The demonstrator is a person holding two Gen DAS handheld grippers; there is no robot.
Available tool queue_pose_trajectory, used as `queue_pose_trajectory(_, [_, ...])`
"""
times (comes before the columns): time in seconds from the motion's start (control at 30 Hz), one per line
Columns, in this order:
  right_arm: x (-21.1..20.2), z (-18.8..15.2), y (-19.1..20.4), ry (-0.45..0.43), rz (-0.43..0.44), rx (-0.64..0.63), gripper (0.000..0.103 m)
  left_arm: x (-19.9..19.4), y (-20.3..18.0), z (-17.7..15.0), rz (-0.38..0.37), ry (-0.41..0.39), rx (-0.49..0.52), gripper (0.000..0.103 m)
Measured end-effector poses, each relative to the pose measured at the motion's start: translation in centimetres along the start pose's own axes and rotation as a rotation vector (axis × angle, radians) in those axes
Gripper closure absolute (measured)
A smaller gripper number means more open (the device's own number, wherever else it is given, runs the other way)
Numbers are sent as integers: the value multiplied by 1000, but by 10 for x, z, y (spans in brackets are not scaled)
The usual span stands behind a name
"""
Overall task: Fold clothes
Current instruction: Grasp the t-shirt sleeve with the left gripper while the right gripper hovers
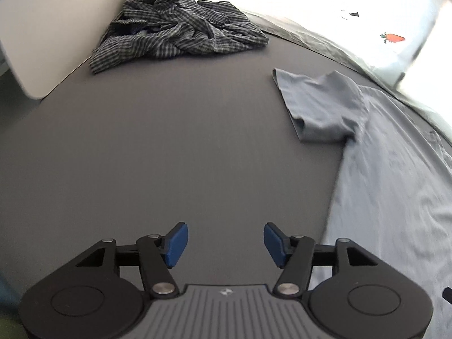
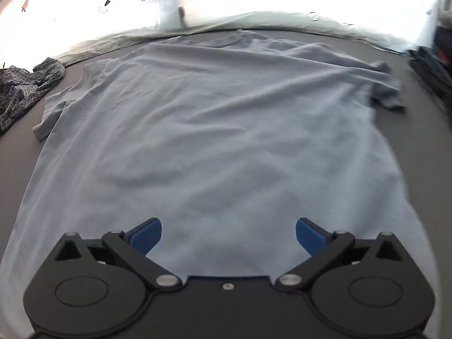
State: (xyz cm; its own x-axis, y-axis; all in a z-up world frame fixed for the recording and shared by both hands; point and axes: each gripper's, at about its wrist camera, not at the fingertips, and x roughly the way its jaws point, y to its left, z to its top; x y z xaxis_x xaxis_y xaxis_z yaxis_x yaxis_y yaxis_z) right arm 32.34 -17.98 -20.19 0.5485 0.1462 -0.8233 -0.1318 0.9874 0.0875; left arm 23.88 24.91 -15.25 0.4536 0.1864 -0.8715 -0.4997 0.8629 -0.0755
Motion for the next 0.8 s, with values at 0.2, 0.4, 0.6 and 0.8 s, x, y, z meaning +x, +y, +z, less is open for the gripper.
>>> queue_pose_trajectory(0.2, [58, 49, 34, -87, -39, 23, 0, 44, -15, 63, -98, -45, 60, 35])
queue_pose_trajectory(0.4, [95, 81, 58, -102, -104, -1, 0, 99, -41, 127, -182, -67, 54, 34])
queue_pose_trajectory(0.6, [101, 81, 63, -184, -132, 33, 0, 142, -66, 172, -231, -126, 73, 34])
queue_pose_trajectory(0.8, [103, 80, 64, -208, -142, 41, 0, 171, -91, 189, -174, -150, 160, 45])
